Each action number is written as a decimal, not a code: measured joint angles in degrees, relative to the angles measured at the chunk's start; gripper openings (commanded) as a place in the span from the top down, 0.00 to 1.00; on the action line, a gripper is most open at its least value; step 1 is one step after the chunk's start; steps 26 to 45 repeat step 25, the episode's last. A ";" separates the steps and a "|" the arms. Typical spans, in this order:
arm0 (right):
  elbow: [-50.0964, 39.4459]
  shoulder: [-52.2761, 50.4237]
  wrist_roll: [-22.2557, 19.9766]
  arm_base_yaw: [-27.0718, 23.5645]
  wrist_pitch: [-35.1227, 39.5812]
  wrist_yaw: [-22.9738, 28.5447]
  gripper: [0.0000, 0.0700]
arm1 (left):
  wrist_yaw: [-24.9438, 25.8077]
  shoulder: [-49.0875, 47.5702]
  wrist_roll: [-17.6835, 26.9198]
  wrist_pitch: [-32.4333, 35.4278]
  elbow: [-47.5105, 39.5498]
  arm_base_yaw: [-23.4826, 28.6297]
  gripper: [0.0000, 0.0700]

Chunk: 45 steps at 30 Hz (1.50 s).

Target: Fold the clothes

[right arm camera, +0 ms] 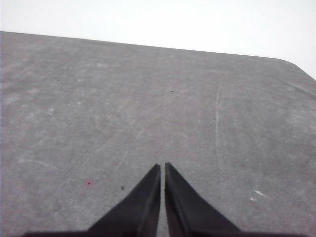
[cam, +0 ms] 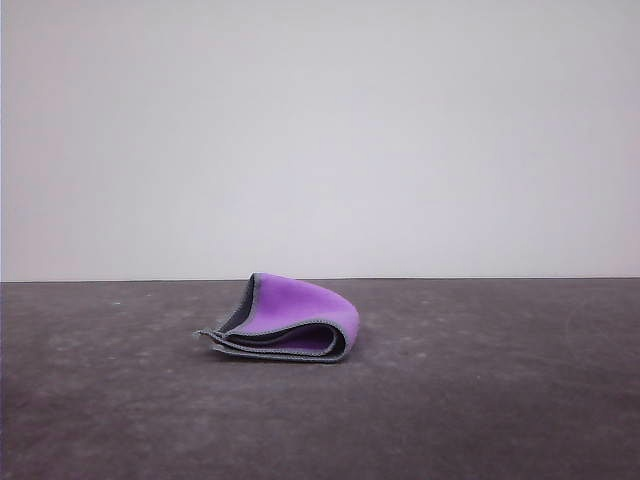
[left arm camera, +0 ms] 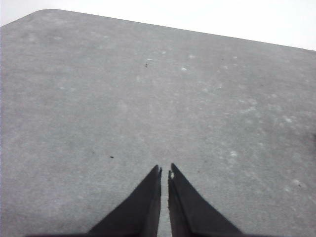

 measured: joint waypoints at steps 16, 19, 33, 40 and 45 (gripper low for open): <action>0.00 0.00 0.00 0.00 0.00 0.00 0.98 | 0.00 0.00 0.00 0.00 0.00 0.00 0.98; 0.00 0.00 0.00 0.00 0.00 0.00 0.98 | 0.00 0.00 0.00 0.00 0.00 0.00 0.98; 0.00 0.00 0.00 0.00 0.00 0.00 0.98 | 0.00 0.00 0.00 0.00 0.00 0.00 0.98; 0.00 0.00 0.00 0.00 0.00 0.00 0.98 | 0.00 0.00 0.00 0.00 0.00 0.00 0.98; 0.00 0.00 0.00 0.00 0.00 0.00 0.98 | 0.00 0.00 0.00 0.00 0.00 0.00 0.98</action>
